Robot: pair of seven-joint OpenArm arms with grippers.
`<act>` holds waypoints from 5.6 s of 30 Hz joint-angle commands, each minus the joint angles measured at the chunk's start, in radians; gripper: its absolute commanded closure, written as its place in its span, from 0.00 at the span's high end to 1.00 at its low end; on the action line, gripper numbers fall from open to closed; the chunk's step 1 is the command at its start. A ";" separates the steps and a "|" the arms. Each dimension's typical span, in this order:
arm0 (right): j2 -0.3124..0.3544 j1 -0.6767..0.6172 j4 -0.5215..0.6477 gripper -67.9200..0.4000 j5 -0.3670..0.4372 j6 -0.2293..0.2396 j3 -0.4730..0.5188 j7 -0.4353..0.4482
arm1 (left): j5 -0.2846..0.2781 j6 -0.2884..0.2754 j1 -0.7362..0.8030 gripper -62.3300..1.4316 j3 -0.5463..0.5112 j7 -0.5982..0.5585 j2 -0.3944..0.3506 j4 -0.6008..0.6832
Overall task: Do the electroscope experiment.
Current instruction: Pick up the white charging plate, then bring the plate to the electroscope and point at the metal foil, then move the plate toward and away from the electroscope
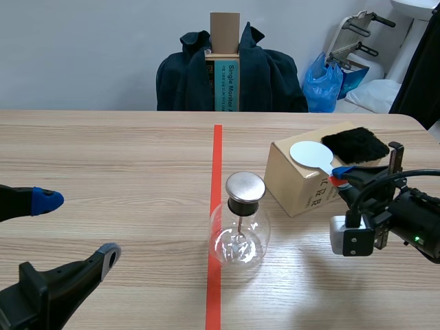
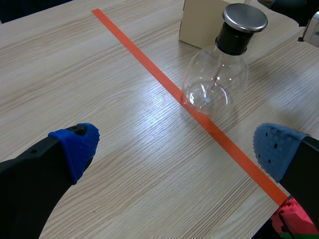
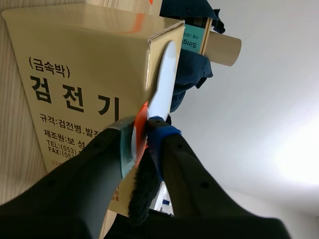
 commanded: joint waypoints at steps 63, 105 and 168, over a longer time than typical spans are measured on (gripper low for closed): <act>0.099 -0.255 0.639 0.02 0.720 -0.398 0.211 0.117 | 0.049 -0.006 -0.003 0.91 0.012 -0.014 0.002 0.008; 0.003 -0.242 0.579 0.02 0.516 -0.213 0.183 0.001 | 0.343 0.019 -0.527 0.07 0.504 -0.283 0.112 -0.617; -0.050 -0.269 0.250 0.02 0.212 -0.262 0.012 0.387 | 0.345 0.114 -0.663 0.07 0.649 -0.307 0.183 -0.755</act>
